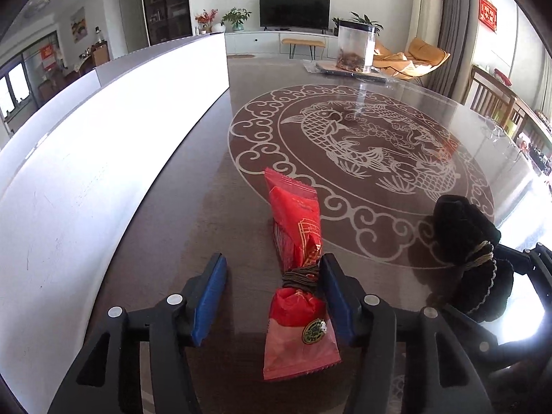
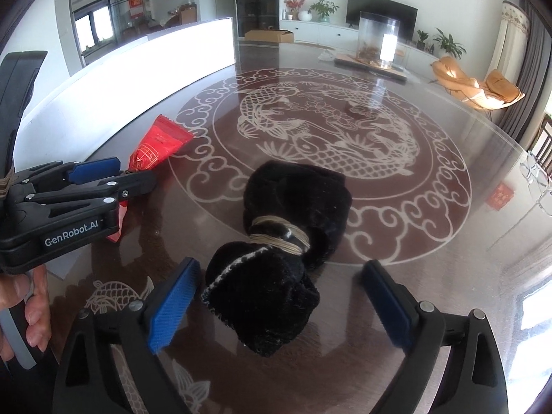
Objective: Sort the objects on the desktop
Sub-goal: 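Lift the red packet and black hair tie above the table, then carry the red packet and hair tie into the white bin and open both tools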
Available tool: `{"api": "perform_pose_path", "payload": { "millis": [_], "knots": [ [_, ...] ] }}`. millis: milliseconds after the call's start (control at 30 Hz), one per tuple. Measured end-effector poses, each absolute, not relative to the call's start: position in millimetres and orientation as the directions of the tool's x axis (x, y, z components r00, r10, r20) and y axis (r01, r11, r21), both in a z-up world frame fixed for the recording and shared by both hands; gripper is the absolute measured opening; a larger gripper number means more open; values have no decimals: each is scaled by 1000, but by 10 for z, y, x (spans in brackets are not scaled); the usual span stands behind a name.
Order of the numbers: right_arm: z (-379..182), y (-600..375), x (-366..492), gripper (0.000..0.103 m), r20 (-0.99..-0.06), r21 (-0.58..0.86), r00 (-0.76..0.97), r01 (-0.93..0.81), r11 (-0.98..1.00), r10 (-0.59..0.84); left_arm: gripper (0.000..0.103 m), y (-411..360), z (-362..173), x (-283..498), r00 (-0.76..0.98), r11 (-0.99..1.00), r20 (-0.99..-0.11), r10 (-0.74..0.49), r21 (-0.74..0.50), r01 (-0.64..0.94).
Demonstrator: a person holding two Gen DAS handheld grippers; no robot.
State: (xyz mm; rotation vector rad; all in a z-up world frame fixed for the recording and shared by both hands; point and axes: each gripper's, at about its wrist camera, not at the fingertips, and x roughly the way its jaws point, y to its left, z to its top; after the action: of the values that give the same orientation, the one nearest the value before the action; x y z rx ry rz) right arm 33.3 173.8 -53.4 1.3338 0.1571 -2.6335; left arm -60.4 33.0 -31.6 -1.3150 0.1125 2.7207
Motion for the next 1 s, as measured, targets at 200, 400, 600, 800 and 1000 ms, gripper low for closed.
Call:
{"api": "perform_pose_path", "payload": {
  "millis": [200,400,600,800,1000],
  "knots": [
    [-542,1765,312,98,-810,-12,-577,204,-979,-110,62,342,-328,-591,-614,-990,-786,71,19,-138],
    [-543,1759,311,98,-810,-12,-576,203,-979,-109,93,338,-363,-610,-583,-989,-809,78,9,-145],
    [-544,1764,309,98,-810,-12,-576,203,-979,-109,92,334,-361,-605,-583,-989,-808,85,5,-151],
    [-457,1745,341,38,-806,9,-576,220,-976,-137,22,437,-286,-482,-592,-963,-780,203,-48,-266],
    [-68,1801,555,38,-746,73,-633,228,-971,-205,22,89,-40,-372,-592,-878,-650,477,-377,-293]
  ]
}}
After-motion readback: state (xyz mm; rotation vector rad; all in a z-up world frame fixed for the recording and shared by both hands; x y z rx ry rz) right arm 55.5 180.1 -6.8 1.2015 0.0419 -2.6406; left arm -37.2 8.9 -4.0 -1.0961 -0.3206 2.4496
